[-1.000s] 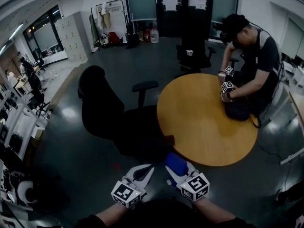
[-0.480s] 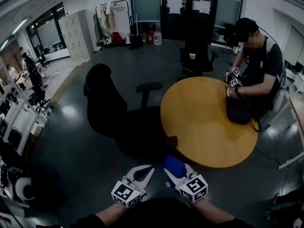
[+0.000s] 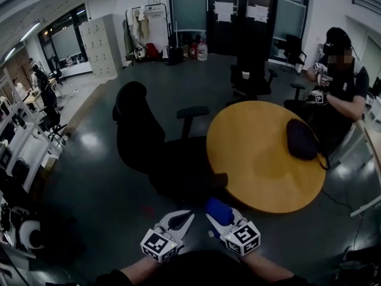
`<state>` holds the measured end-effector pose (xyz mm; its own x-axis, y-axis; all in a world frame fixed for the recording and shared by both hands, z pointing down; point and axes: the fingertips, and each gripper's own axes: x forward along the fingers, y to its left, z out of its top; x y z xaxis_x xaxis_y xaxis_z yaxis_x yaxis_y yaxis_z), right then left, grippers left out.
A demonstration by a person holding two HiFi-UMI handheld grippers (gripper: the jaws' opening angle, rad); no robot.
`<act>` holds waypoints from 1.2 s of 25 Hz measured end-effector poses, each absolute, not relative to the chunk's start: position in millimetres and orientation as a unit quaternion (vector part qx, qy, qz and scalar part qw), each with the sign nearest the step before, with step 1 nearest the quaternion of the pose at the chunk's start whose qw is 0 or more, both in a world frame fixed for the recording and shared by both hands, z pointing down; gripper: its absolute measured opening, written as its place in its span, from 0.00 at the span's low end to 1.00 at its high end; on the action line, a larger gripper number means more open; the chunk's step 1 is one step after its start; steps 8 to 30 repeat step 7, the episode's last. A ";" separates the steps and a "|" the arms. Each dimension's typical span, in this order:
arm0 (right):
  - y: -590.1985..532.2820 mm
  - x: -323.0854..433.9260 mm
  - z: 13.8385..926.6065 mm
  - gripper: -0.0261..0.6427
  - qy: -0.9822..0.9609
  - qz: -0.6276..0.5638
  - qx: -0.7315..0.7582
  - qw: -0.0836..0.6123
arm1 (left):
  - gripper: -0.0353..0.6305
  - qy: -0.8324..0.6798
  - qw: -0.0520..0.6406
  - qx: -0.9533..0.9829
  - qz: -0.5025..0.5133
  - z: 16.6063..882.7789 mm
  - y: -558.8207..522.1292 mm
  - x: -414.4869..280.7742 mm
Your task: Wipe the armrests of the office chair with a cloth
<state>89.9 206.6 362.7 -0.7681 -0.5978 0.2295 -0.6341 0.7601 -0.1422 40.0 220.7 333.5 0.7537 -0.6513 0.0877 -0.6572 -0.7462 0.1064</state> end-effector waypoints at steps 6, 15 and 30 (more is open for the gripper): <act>210.6 85.1 365.9 0.20 -0.934 0.107 0.331 0.088 | 0.08 -0.356 0.060 0.932 0.027 327.7 221.5 35.4; 212.2 84.2 365.9 0.20 -0.933 0.107 0.331 0.088 | 0.08 -0.358 0.058 0.932 0.028 325.9 222.0 34.5; 212.2 84.2 365.9 0.20 -0.933 0.107 0.331 0.088 | 0.08 -0.358 0.058 0.932 0.028 325.9 222.0 34.5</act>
